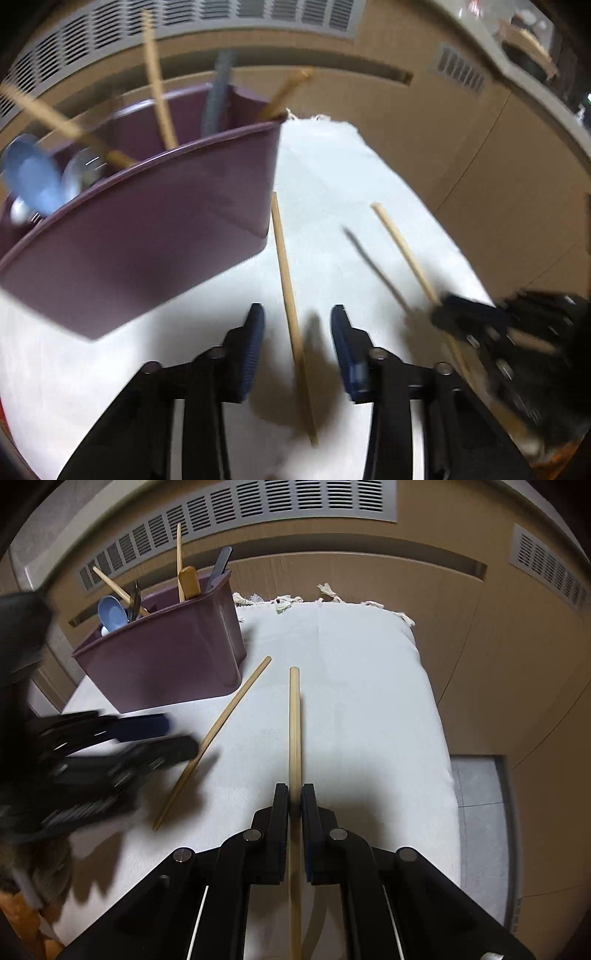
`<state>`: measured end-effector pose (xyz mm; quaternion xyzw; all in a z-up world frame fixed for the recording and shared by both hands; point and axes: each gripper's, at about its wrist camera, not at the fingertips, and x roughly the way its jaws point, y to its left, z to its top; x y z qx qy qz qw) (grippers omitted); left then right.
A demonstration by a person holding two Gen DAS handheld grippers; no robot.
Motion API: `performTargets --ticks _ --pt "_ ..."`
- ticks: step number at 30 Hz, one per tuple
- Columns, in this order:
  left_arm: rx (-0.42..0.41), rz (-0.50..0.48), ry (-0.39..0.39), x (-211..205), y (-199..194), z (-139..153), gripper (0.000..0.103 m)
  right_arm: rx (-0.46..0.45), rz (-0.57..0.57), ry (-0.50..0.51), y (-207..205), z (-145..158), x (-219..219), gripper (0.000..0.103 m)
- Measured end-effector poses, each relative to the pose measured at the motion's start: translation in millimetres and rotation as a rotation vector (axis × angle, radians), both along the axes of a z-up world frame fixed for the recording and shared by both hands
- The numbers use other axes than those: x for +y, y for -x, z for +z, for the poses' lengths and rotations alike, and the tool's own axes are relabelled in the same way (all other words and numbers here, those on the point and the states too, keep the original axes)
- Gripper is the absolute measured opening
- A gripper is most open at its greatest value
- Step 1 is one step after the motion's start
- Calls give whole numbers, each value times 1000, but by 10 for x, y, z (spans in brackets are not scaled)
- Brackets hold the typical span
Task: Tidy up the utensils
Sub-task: 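Move both tools to the last chopsticks and grasp one with each tool, then lift the chopsticks with both tools and carry them toward the caddy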
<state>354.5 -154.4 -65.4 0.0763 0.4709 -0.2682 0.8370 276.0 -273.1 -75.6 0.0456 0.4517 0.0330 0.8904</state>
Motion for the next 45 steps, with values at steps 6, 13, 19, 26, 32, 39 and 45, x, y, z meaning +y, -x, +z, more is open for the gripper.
performTargets --ticks 6,13,19,26,32,39,45 --pt "17 49 -107 -244 -291 -153 30 -5 3 -53 87 -35 -123 7" --pt "6 49 -132 -337 -327 -186 21 5 -5 -55 118 -62 -153 7" --pt "-9 54 -133 -165 -123 -165 6 -12 -5 -40 167 10 -119 7" --pt "-34 52 -88 425 616 27 5 -49 25 -31 356 165 -26 7" --pt "-11 84 -49 902 1223 85 5 -46 66 -28 534 205 147 7" --pt "33 89 -33 1133 1551 -20 5 3 125 -31 739 54 301 7" --pt "61 93 -30 1025 1415 -94 6 49 137 -40 750 -92 322 7"
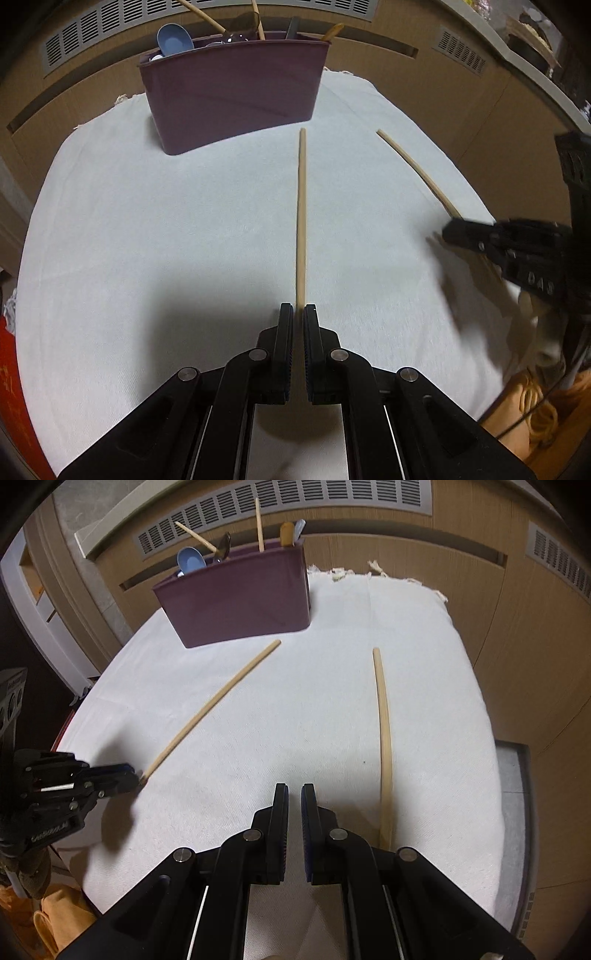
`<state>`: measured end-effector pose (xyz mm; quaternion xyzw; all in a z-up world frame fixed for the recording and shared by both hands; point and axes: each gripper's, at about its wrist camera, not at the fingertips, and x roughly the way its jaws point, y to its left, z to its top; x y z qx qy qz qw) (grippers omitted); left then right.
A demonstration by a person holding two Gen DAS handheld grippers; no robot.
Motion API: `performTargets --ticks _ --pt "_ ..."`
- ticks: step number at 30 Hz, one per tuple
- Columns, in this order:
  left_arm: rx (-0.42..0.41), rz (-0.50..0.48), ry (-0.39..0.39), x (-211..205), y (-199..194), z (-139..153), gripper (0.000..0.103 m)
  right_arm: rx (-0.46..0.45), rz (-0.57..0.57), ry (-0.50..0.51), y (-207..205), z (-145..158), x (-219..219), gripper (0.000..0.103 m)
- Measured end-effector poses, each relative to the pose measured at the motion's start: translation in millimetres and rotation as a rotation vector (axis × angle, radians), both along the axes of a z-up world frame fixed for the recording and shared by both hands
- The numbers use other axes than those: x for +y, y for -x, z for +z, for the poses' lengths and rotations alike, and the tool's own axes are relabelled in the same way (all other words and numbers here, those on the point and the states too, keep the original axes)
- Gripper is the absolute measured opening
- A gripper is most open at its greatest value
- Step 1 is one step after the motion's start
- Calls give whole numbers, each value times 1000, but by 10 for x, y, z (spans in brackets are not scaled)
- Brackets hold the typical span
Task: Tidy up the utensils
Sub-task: 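Lift the chopsticks with both tools and carry them toward the caddy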
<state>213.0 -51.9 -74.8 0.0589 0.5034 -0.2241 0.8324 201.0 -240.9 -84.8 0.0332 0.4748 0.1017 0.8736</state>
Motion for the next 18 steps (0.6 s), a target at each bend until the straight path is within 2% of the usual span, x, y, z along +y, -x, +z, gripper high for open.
performTargets --ticks 2,6,12,18 --pt "-6 -20 12 -82 -137 32 8 9 -5 0 -7 -24 -9 7" --pt "-3 -61 -8 -372 -537 60 20 11 -10 -2 -12 -40 -28 7" --pt "-17 -49 -100 -670 -1008 -42 20 -3 -24 1 9 -45 -129 7" --pt "2 -75 -123 -796 -1122 -109 22 -27 -60 1 -72 -14 -356 7"
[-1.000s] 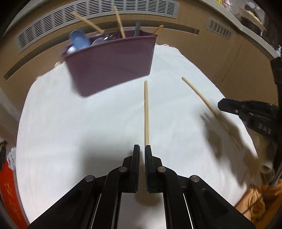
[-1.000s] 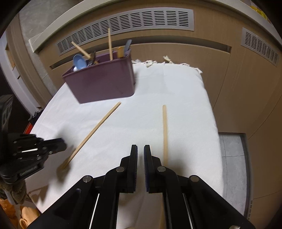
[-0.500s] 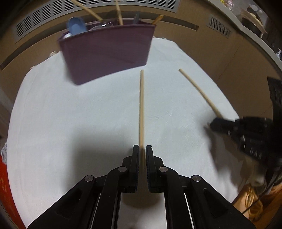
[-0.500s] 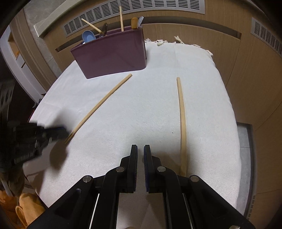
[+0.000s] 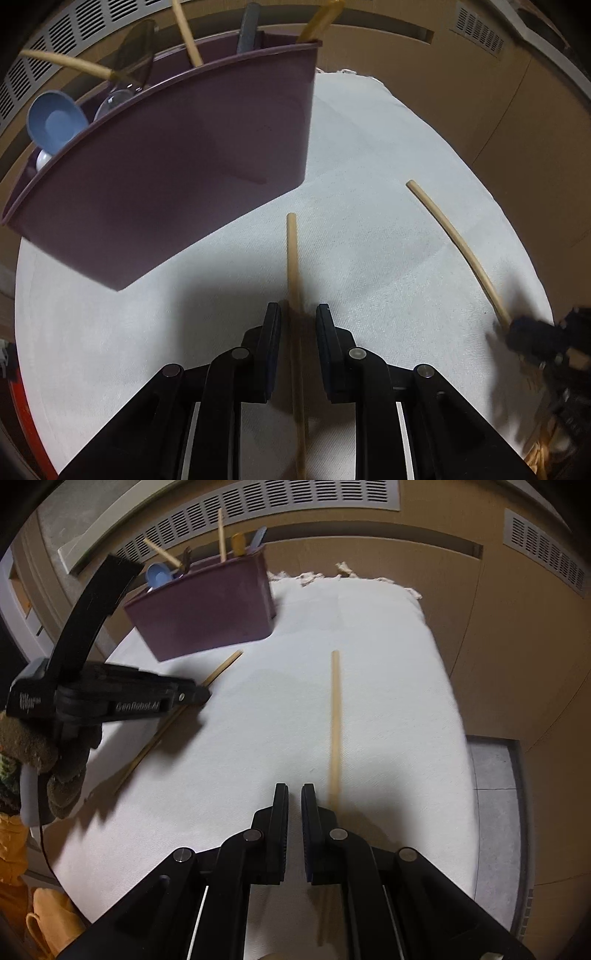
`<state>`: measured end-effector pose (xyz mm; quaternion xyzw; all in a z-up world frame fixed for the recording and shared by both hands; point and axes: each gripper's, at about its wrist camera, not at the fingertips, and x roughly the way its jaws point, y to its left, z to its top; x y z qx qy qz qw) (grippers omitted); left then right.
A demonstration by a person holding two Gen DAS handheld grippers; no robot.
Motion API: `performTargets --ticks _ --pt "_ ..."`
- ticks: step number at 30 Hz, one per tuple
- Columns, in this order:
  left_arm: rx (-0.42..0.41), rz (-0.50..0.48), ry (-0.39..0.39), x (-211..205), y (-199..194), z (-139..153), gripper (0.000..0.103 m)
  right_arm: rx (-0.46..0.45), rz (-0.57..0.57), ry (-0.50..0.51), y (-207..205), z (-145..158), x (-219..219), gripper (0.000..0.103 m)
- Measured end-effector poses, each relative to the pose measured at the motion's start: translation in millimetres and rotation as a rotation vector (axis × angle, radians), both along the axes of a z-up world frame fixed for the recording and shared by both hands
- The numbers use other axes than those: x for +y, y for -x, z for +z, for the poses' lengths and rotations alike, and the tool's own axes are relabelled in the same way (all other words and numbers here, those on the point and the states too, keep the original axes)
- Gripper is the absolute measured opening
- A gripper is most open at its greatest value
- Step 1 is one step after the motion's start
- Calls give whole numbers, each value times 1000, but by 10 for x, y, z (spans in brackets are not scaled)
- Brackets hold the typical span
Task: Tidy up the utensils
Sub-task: 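Lift the chopsticks with both tools and carry them toward the caddy, then drop both chopsticks into the purple caddy, opening both tools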
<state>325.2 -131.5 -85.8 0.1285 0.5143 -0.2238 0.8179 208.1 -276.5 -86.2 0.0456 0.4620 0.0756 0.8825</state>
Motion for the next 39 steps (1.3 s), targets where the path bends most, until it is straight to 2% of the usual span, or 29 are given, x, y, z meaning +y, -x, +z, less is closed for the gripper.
performTargets --ticks 5,11,14,16,18,20,22,23,26,31,34,39 --pt "53 17 -3 -11 -89 5 24 5 7 21 -340 65 -94 7" --pt "-1 1 -10 2 3 -3 24 72 10 59 -802 -80 -22 8" --pt "-6 -2 -4 10 6 -5 24 78 -27 117 -895 -140 -13 9" --pt "-3 -1 -1 -43 -57 -9 24 96 -23 96 -919 -183 -18 9" --pt "-10 4 1 -74 -101 -10 23 90 -6 120 -914 -190 19 8" --pt "-26 9 -2 -124 -104 -4 19 93 10 102 -890 -174 26 8" --pt "-45 6 -2 -142 -47 0 7 94 24 74 -842 -130 30 8" --pt "-46 11 8 -125 1 5 6 82 25 65 -790 -82 25 8" --pt "-30 24 127 16 200 99 6 34 26 12 -563 141 -17 8" --pt "-161 34 252 318 790 499 6 -54 51 -28 -120 494 -23 8" --pt "-202 53 330 508 963 741 6 -100 59 -25 114 657 15 7" --pt "-294 95 408 747 1138 1148 6 -173 79 -40 324 928 77 7"
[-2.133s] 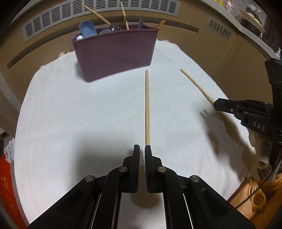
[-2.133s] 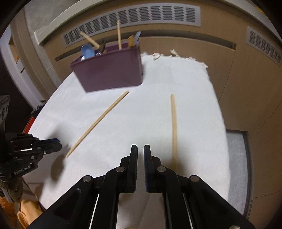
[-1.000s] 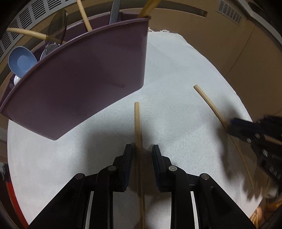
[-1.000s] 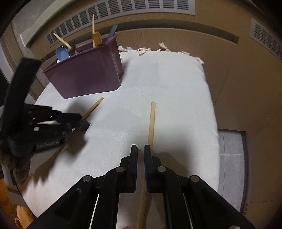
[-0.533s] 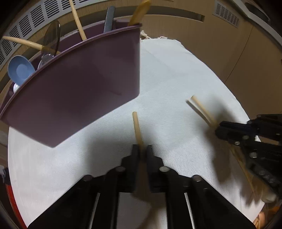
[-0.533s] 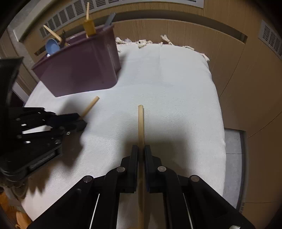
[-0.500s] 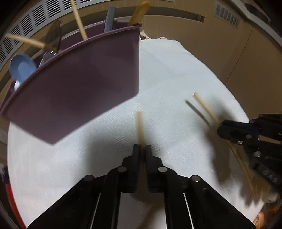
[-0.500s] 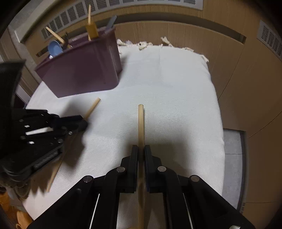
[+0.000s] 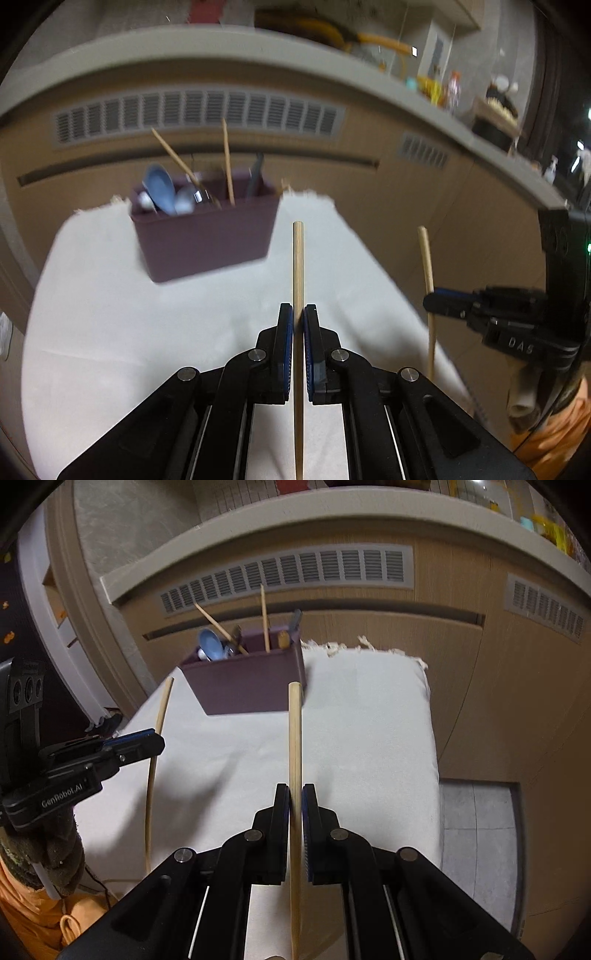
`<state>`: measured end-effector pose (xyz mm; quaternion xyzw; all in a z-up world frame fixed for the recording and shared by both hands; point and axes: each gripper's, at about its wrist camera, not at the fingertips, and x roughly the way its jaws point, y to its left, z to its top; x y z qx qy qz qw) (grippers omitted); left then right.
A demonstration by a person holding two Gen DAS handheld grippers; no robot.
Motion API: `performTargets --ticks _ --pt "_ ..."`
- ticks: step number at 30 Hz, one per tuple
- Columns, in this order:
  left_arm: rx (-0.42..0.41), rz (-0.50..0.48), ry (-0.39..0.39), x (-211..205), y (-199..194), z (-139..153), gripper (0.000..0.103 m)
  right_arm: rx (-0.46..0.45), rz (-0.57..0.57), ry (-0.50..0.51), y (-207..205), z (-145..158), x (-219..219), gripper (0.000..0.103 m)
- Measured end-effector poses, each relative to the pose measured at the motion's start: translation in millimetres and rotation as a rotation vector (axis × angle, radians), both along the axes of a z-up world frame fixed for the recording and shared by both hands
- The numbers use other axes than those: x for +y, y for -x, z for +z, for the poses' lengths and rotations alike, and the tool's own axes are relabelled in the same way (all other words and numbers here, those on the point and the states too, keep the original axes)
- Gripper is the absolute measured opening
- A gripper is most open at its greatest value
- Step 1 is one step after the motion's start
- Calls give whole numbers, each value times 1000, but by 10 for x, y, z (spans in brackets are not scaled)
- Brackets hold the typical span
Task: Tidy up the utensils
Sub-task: 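Drop both chopsticks into the purple caddy, opening both tools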
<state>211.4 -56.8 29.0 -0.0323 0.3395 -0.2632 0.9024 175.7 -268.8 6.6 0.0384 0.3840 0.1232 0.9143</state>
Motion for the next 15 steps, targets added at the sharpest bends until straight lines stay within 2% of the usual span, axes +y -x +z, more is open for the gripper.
performTargets --ticks 2,4,10,11,15 --pt "-52 10 38 122 102 188 6 -60 8 -19 47 205 14 7" --pt "-130 22 68 126 58 533 6 -126 17 -28 69 457 38 7" --pt "-431 108 151 209 -182 1607 6 -413 12 -3 -170 1616 190 8" --pt "-469 119 162 227 -217 1720 6 -462 3 -3 -263 1827 229 8" --pt "-606 173 190 264 -502 1973 6 -545 -1 -8 -612 2211 343 8"
